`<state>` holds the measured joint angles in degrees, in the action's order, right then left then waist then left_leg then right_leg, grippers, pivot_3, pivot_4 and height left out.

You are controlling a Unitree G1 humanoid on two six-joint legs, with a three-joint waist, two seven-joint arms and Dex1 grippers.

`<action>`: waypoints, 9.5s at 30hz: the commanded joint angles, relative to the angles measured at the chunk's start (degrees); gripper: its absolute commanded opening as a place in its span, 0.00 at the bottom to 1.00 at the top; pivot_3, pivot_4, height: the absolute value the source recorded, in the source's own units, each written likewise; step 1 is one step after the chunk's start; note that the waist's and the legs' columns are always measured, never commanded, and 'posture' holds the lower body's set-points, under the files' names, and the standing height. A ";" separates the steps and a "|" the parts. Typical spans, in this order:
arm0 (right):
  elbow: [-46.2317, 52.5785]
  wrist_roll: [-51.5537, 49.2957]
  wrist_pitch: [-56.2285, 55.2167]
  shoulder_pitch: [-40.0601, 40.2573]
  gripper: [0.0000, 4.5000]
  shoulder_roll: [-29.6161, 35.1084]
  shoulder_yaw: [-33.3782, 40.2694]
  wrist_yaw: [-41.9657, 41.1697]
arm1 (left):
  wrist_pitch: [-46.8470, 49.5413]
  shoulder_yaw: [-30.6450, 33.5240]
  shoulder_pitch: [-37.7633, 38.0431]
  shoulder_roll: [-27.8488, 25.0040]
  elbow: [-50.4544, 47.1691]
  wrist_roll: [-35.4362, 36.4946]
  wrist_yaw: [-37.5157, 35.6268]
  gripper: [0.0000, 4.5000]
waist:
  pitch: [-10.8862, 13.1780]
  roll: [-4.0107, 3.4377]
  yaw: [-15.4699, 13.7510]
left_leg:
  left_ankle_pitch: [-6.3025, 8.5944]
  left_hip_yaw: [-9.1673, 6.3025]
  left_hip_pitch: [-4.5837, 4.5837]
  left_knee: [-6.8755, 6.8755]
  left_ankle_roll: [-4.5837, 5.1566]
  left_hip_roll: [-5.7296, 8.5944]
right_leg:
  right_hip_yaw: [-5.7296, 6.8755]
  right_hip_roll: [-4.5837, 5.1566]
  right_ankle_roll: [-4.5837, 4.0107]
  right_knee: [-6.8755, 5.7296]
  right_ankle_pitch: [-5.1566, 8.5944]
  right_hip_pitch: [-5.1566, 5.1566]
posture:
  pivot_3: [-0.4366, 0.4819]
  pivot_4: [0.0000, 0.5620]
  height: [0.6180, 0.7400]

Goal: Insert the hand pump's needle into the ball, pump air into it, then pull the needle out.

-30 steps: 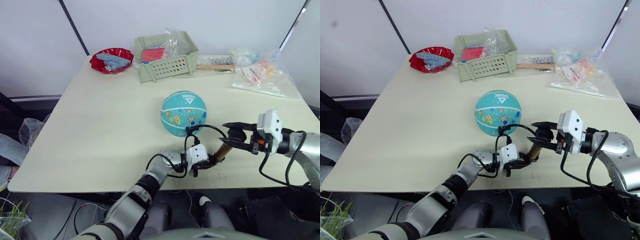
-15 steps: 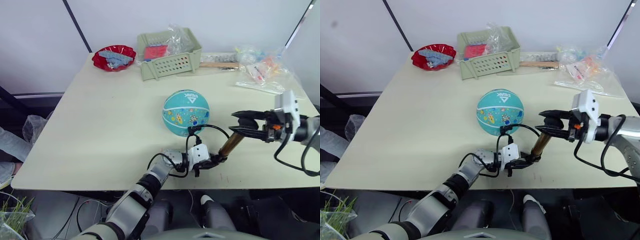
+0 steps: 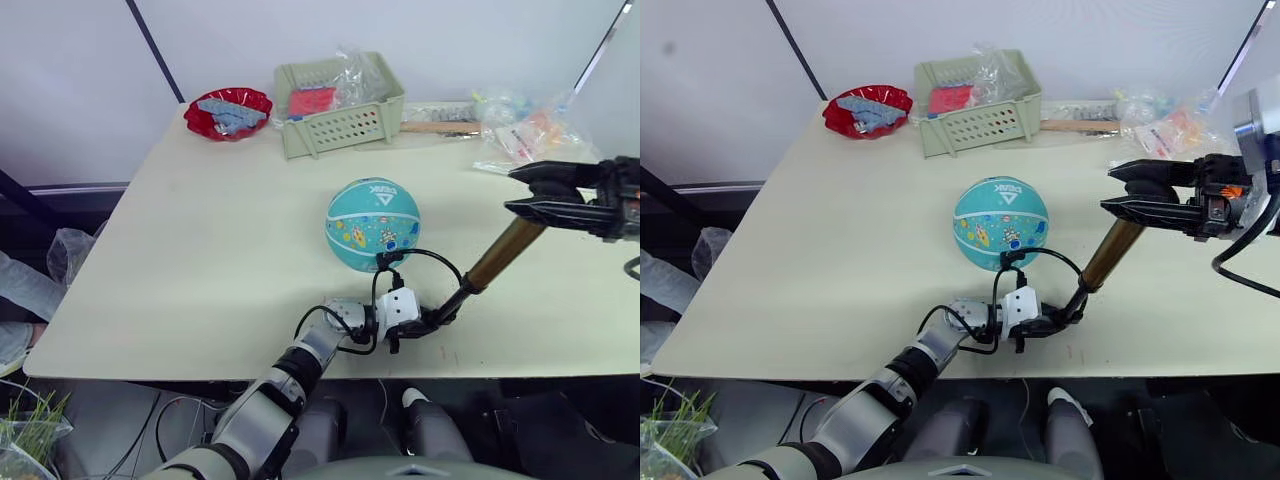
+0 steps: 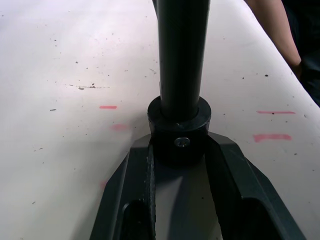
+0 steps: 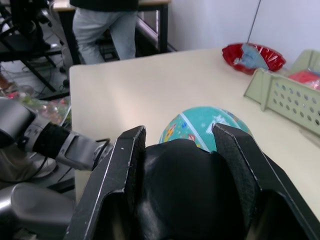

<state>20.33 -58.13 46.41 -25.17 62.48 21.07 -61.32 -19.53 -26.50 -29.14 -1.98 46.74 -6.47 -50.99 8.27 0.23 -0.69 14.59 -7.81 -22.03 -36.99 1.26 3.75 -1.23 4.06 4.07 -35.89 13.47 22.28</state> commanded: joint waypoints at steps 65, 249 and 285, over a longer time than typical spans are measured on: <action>1.03 21.26 -21.41 15.70 0.37 -19.71 -15.60 5.39 | 3.95 -0.96 3.38 -2.54 4.12 -2.95 0.39 0.23 | -0.76 0.31 0.73 | 0.00 0.00 0.41 0.01 -0.01 -0.06 | -0.03 -0.12 0.22 -0.03 0.12 -0.34 | 0.48 0.27 1.00; 4.48 7.06 -12.85 7.69 0.37 -12.85 -5.69 5.97 | 3.85 -0.87 3.73 -2.62 3.92 -2.86 -0.13 0.23 | -0.20 0.12 0.77 | -0.01 -0.05 0.23 0.06 0.00 -0.01 | 0.02 -0.02 0.17 -0.01 0.10 -0.20 | 0.48 0.27 1.00; 1.42 2.07 -13.58 4.16 0.37 -7.51 1.68 3.46 | 3.83 -0.68 3.44 -2.51 3.83 -2.93 -0.47 0.23 | -0.11 -0.03 0.19 | 0.00 -0.10 0.18 0.05 0.00 0.03 | 0.05 -0.04 0.02 0.00 0.01 -0.17 | 0.48 0.27 1.00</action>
<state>20.91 -49.68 29.84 -16.42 51.80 15.60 -58.19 -19.11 -25.90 -28.35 -2.26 45.97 -6.46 -51.36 8.16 0.20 -0.49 14.59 -7.91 -21.86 -36.94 1.26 3.78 -1.19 4.02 4.09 -35.89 13.48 22.11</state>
